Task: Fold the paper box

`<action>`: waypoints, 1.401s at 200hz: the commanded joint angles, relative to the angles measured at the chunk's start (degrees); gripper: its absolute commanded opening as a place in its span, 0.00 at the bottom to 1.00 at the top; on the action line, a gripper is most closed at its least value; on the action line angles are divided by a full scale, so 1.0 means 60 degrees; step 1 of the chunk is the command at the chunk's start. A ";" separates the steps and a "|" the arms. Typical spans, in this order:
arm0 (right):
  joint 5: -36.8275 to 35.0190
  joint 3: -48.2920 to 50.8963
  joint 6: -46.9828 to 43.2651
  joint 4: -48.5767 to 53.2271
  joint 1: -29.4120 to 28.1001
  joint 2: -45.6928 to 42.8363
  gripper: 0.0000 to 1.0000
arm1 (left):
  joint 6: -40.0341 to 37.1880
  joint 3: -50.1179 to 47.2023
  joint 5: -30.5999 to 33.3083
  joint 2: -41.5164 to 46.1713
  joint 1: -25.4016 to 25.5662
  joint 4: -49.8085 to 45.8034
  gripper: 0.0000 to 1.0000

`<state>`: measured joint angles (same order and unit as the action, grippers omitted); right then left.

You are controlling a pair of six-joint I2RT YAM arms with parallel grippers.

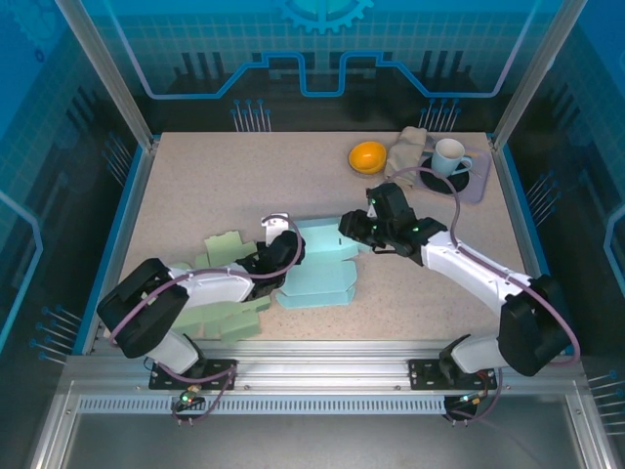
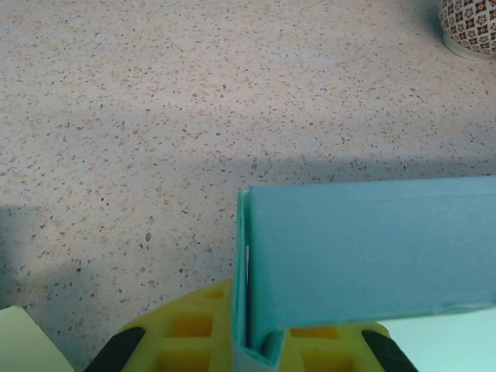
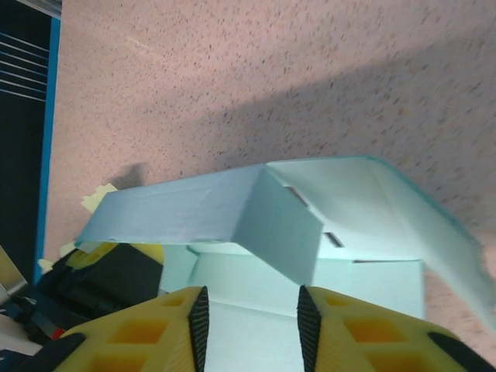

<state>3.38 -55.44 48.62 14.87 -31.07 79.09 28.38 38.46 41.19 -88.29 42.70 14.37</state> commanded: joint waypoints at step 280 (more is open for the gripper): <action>0.0787 0.0342 -0.1893 -0.1182 0.0068 0.1555 0.10 | 0.1173 0.0871 -0.0036 0.0314 -0.0113 -0.1170 0.00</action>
<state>4.60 -51.46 35.64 8.84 -29.10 88.51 33.17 40.99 41.12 -86.30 41.95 6.22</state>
